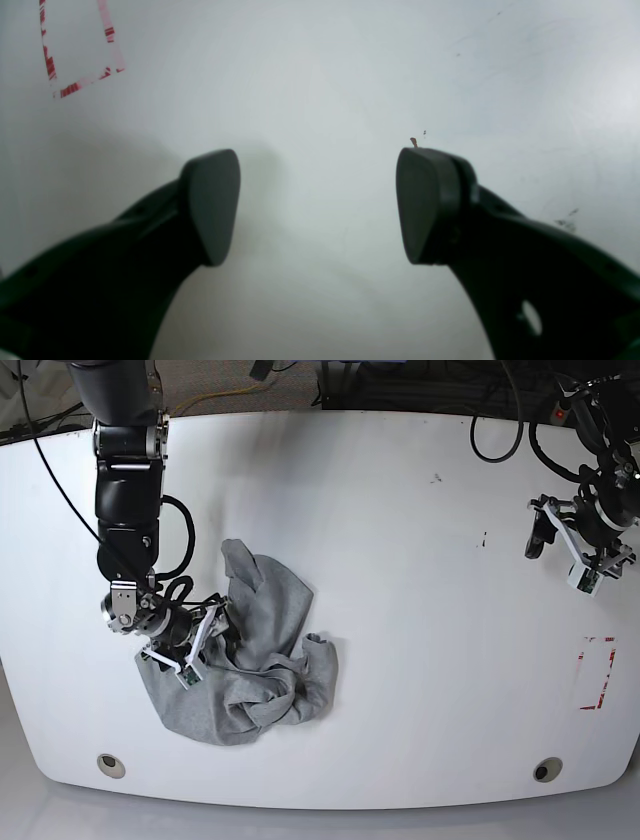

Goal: Fold the T-shirt properly
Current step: 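Grasp the heaped shirt with the right gripper and pull it toward the robot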

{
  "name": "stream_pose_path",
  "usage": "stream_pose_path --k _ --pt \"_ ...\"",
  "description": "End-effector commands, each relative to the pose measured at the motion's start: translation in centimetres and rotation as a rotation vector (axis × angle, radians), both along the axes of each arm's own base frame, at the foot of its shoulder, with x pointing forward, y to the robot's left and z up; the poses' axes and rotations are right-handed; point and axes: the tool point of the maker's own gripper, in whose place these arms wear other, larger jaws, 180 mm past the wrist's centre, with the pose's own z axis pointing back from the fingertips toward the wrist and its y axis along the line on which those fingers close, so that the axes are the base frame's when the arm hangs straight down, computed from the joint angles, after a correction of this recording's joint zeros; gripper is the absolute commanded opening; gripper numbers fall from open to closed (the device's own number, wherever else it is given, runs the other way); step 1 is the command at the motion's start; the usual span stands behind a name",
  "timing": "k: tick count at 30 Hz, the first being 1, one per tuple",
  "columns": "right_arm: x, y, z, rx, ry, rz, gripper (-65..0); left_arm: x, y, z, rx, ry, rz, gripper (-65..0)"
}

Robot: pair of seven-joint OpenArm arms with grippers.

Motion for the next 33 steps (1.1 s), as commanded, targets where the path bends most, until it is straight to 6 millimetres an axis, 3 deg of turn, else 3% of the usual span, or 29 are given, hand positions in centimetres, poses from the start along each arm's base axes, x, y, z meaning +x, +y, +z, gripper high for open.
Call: stream_pose_path --k 1,7,16,19,21,26,30,33 --pt "1.6 -0.5 1.4 0.022 -0.036 -0.015 -21.9 0.7 0.0 1.3 0.007 -0.046 -0.012 -19.9" --pt "1.5 -0.4 -0.1 0.087 -0.025 -0.038 -21.9 0.7 0.0 1.3 0.007 -0.046 -0.012 -19.9" --pt "1.7 -0.5 -0.5 0.138 -0.062 -0.073 -22.4 0.6 0.1 1.3 0.012 -0.043 -0.012 -19.9" --pt "2.0 -0.6 -0.2 0.148 -0.093 -0.093 -30.9 0.6 0.1 1.3 0.012 -0.043 -0.012 -19.9" --pt "2.1 -0.3 -0.4 0.125 -0.105 -0.081 -43.0 0.6 0.1 1.3 0.012 -0.043 -0.012 -19.9" --pt "1.9 0.0 -1.8 -0.025 -0.101 -0.034 -63.9 0.7 0.1 1.3 0.012 -0.044 -0.012 -19.9" --pt "2.2 0.5 -1.4 -0.049 -0.119 -0.017 -65.0 0.7 0.1 1.3 0.012 -0.044 -0.012 -19.9" --pt "3.2 0.7 1.0 -0.076 -0.175 -0.001 -65.0 0.6 0.2 1.3 0.012 -0.042 -0.011 -19.9"
